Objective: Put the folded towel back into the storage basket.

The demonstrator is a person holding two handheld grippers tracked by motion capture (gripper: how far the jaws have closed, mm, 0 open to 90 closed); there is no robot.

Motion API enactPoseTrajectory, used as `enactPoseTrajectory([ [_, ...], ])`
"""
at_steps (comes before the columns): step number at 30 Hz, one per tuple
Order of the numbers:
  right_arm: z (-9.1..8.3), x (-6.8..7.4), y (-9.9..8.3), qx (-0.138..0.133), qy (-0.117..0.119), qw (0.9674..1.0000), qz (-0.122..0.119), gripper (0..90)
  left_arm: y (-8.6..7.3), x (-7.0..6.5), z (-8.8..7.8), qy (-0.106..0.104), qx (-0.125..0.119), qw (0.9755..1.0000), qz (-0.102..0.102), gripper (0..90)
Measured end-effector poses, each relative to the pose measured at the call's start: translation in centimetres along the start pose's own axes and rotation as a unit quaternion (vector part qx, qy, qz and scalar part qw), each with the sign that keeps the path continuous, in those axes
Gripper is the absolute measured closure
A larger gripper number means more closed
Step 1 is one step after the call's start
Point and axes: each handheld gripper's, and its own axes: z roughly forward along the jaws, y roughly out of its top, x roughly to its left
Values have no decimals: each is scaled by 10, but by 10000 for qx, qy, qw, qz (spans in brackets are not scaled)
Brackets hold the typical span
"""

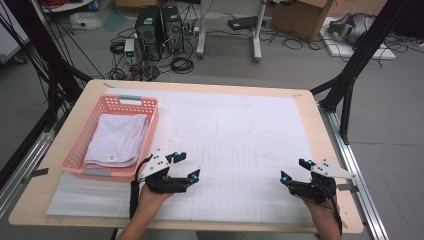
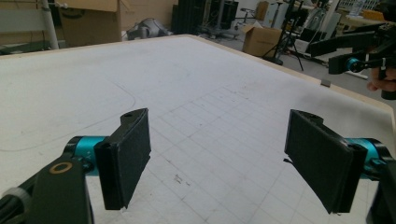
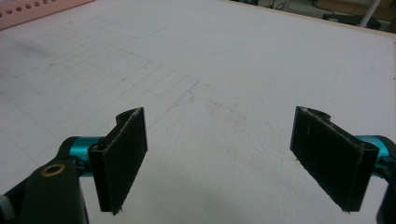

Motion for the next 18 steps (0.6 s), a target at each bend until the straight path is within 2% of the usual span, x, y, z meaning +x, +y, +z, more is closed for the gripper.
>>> enactPoseTrajectory([
  [18,2,-3,-2,21,4,10000,67,177,-1,2,2,48,28,10000,-46,227],
])
